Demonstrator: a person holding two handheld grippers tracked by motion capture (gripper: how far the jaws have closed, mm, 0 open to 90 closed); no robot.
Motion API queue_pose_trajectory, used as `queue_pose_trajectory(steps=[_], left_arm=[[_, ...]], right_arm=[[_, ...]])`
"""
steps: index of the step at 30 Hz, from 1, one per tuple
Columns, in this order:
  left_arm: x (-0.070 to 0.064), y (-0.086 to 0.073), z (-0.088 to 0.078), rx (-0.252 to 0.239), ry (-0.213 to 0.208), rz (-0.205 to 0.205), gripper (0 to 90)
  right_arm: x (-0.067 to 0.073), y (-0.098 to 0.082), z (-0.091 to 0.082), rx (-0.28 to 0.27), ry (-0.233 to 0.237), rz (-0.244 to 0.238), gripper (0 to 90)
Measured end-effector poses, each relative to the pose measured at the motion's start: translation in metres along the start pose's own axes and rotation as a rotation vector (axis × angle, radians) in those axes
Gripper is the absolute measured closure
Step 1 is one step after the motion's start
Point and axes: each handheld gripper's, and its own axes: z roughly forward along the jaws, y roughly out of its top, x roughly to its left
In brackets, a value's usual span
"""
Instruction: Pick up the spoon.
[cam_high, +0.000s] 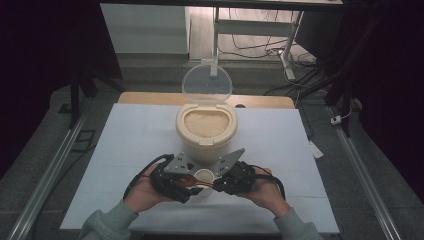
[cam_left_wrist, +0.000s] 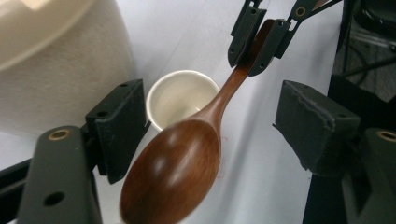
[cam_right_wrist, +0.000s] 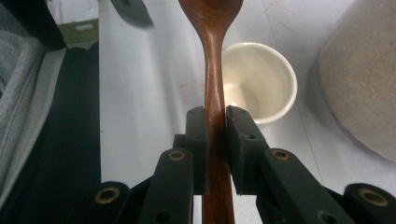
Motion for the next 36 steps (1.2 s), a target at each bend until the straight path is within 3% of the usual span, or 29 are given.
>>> queue_pose_trajectory(steps=[7,14,21,31,32,36], left_arm=[[0.0,0.003,0.011,0.073,-0.033,0.023,32.4],[-0.002,0.006,0.019,0.134,-0.06,0.046,46.5],[-0.002,0.005,0.026,0.199,-0.048,0.087,59.7],[-0.009,0.001,0.032,0.222,-0.102,0.147,74.5],[-0.01,0.001,0.033,0.223,-0.114,0.152,76.3],[-0.011,0.0,0.035,0.229,-0.104,0.158,77.8]], right_arm=[[0.003,0.005,0.005,0.0,0.008,-0.026,78.6],[0.006,0.01,0.005,0.008,0.006,-0.047,78.6],[0.009,0.012,0.006,0.009,0.01,-0.09,78.6],[0.02,0.014,0.009,0.018,0.0,-0.167,78.3],[0.02,0.015,0.009,0.028,0.0,-0.194,78.1],[0.019,0.014,0.011,0.034,-0.005,-0.202,77.5]])
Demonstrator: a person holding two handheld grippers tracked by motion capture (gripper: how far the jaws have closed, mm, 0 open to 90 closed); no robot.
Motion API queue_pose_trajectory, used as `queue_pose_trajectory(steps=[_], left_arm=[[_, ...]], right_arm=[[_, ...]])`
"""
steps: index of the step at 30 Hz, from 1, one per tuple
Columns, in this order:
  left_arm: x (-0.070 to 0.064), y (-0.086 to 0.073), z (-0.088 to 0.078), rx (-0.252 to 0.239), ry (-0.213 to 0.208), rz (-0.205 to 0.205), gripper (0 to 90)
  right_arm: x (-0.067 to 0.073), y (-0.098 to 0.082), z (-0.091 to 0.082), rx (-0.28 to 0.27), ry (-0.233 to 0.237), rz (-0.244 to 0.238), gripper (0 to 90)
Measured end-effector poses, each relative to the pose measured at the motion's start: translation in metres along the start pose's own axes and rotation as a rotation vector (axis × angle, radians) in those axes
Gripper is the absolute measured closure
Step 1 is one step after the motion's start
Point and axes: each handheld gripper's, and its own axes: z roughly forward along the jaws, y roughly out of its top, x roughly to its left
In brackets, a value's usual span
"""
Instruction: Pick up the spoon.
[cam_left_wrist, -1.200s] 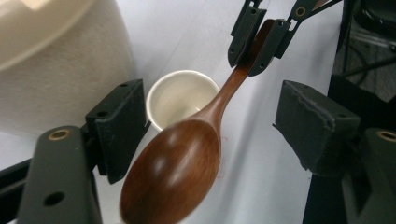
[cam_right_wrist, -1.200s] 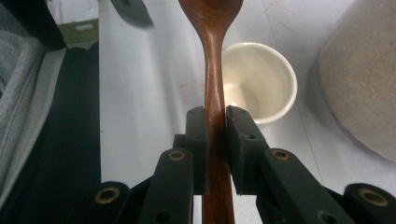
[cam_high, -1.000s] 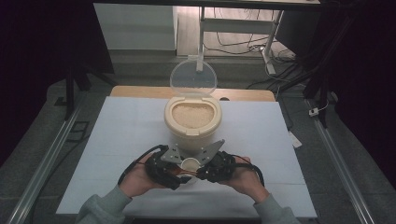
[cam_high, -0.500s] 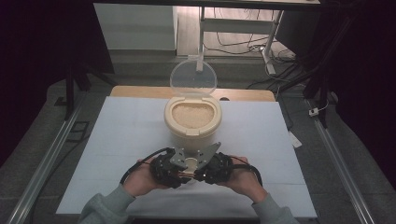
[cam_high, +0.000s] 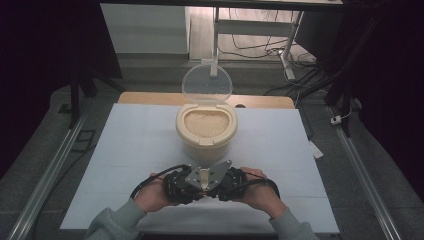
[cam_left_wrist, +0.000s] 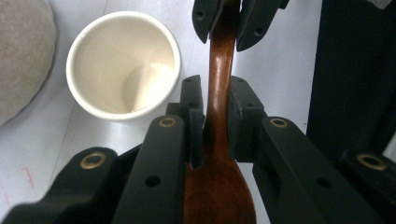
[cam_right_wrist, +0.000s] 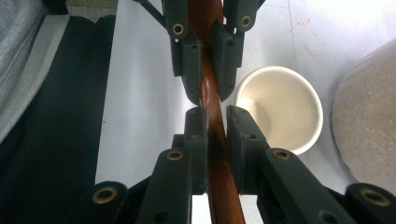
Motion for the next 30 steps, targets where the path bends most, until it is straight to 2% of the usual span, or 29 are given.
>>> queue_pose_trajectory(steps=[2,3,4,5,9,11,12,13,14,15,16,18,23,25,26,30], left_arm=[[0.0,0.0,0.0,-0.003,0.013,-0.004,78.0],[-0.001,-0.001,0.001,-0.027,0.025,-0.031,78.2],[0.001,-0.002,-0.002,-0.013,0.028,-0.007,78.2],[0.001,-0.002,-0.002,-0.013,0.028,-0.007,78.2],[0.004,-0.005,-0.01,-0.06,0.075,-0.032,78.2],[0.005,-0.006,-0.012,-0.073,0.084,-0.041,78.2],[0.006,-0.007,-0.014,-0.089,0.096,-0.051,78.2],[0.007,-0.008,-0.016,-0.103,0.108,-0.059,78.2],[0.008,-0.009,-0.019,-0.117,0.119,-0.068,78.2],[0.009,-0.01,-0.021,-0.131,0.131,-0.078,78.2],[0.01,-0.011,-0.022,-0.141,0.141,-0.084,78.2],[0.011,-0.012,-0.025,-0.164,0.161,-0.101,78.2],[0.013,-0.015,-0.027,-0.183,0.191,-0.116,78.3],[0.013,-0.016,-0.028,-0.188,0.201,-0.119,78.3],[0.013,-0.017,-0.028,-0.193,0.206,-0.122,78.3],[0.014,-0.018,-0.03,-0.211,0.222,-0.133,78.3]], right_arm=[[0.0,-0.001,0.0,-0.019,-0.005,0.012,76.6],[-0.001,-0.001,-0.004,-0.045,-0.032,0.041,72.5],[-0.002,-0.002,-0.007,-0.077,-0.052,0.056,69.9],[-0.004,-0.004,-0.01,-0.106,-0.068,0.071,67.7],[-0.01,-0.011,-0.023,-0.223,-0.133,0.176,58.5],[-0.012,-0.015,-0.03,-0.278,-0.167,0.23,56.8],[-0.012,-0.015,-0.03,-0.278,-0.167,0.23,56.8],[-0.013,-0.017,-0.033,-0.301,-0.194,0.258,56.9],[-0.015,-0.022,-0.039,-0.338,-0.241,0.305,55.6],[-0.016,-0.024,-0.041,-0.352,-0.261,0.328,54.9],[-0.016,-0.024,-0.041,-0.352,-0.261,0.328,54.9],[-0.017,-0.03,-0.044,-0.376,-0.279,0.368,53.1],[-0.018,-0.041,-0.046,-0.395,-0.289,0.421,52.3],[-0.017,-0.046,-0.047,-0.399,-0.299,0.463,50.1],[-0.017,-0.046,-0.047,-0.399,-0.299,0.463,50.1],[-0.015,-0.056,-0.046,-0.445,-0.294,0.517,47.3]])
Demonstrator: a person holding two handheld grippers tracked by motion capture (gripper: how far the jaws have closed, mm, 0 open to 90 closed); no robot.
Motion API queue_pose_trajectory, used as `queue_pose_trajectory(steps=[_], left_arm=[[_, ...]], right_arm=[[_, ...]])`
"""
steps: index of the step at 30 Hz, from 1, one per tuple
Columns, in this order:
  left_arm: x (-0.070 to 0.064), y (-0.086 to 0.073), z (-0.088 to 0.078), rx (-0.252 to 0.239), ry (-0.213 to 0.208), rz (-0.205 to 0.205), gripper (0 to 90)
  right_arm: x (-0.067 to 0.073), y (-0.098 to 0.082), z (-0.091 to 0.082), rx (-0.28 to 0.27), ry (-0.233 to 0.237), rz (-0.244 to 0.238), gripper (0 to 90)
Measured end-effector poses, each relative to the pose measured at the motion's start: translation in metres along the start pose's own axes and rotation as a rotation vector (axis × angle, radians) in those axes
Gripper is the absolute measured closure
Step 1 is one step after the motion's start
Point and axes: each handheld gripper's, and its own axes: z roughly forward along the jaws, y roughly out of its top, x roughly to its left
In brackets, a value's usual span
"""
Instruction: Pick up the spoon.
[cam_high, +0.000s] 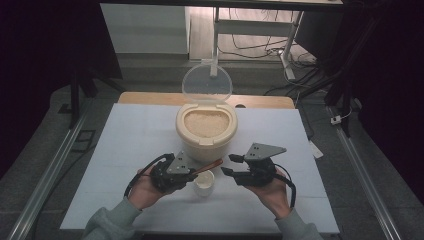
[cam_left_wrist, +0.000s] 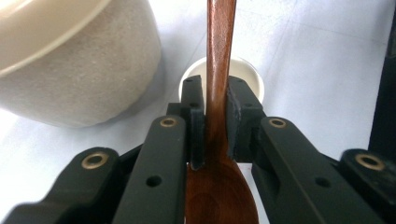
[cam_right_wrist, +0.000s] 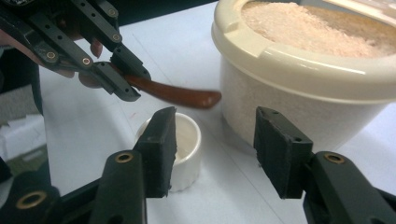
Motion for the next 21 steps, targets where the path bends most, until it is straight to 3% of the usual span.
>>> queue_pose_trajectory(steps=[6,9,15,21], left_arm=[[-0.001,0.0,0.0,-0.021,0.016,-0.004,78.3],[-0.001,0.0,0.0,-0.032,0.023,-0.004,78.3],[-0.005,0.0,0.002,-0.044,0.025,-0.002,78.3],[-0.007,0.001,0.004,-0.046,0.019,0.006,78.3]], right_arm=[[-0.003,-0.005,0.001,-0.031,-0.001,0.068,40.1],[0.002,-0.008,0.01,-0.044,0.023,0.109,35.2],[0.01,-0.008,0.022,-0.068,0.057,0.153,34.0],[0.013,-0.009,0.025,-0.08,0.058,0.173,35.8]])
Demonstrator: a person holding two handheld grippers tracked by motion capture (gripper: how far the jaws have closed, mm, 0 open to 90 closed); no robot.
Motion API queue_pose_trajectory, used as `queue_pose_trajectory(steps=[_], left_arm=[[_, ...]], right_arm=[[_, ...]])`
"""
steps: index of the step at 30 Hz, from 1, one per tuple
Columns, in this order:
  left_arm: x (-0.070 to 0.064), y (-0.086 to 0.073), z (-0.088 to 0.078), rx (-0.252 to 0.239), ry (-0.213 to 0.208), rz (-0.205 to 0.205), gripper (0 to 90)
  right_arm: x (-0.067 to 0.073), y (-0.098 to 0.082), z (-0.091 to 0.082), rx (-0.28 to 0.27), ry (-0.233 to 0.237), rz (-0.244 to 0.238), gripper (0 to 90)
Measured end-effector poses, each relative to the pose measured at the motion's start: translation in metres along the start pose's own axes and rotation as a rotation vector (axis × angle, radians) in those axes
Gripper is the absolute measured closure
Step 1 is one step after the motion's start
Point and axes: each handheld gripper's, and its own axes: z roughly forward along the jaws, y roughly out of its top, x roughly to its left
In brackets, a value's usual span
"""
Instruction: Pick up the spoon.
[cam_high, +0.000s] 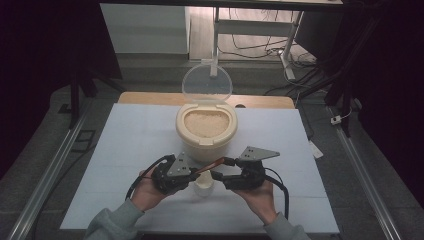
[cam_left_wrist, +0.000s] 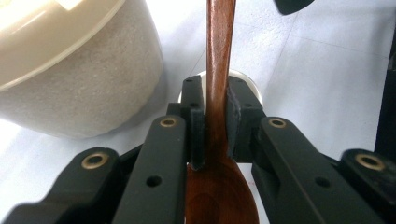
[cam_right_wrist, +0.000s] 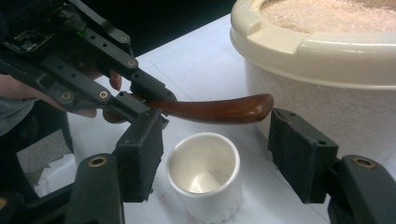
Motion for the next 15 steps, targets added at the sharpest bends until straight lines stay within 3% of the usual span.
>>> queue_pose_trajectory(steps=[5,15], left_arm=[[-0.0028,0.0007,0.0012,-0.01,0.004,0.003,78.3],[-0.0076,0.0021,0.0045,-0.009,-0.006,0.022,78.3]], right_arm=[[-0.0013,-0.0053,0.0042,-0.046,0.02,0.075,38.5],[0.0032,-0.0076,0.0063,-0.093,0.058,0.102,56.0]])
